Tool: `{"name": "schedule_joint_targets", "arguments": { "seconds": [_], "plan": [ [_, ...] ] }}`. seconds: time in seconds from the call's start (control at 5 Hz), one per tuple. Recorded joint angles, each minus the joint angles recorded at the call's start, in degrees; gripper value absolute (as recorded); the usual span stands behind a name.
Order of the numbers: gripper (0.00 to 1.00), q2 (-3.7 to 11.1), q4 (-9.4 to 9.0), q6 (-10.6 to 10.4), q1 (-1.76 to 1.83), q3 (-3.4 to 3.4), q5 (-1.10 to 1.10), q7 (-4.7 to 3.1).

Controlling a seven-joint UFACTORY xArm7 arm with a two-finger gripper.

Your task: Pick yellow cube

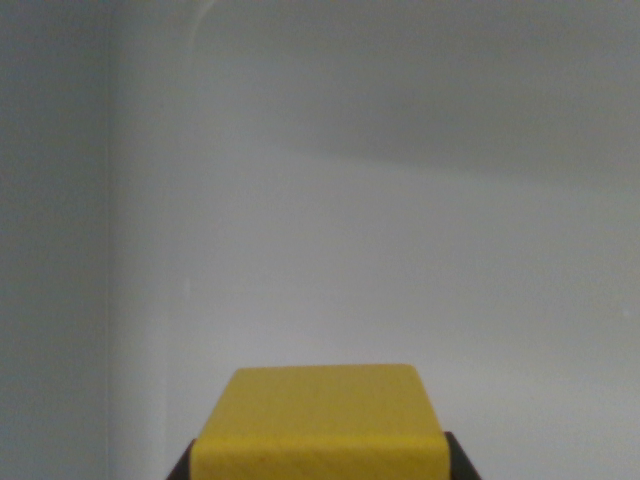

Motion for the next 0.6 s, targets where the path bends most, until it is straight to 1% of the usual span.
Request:
{"name": "schedule_joint_targets", "arguments": {
  "seconds": [0.2,0.4,0.6],
  "plan": [
    [1.00,-0.90,1.79,2.67,-0.07,0.01,0.12,0.06],
    [1.00,-0.90,1.79,2.67,-0.07,0.01,0.12,0.06],
    [1.00,-1.79,3.57,5.34,-0.14,0.02,0.23,0.12]
  ]
}}
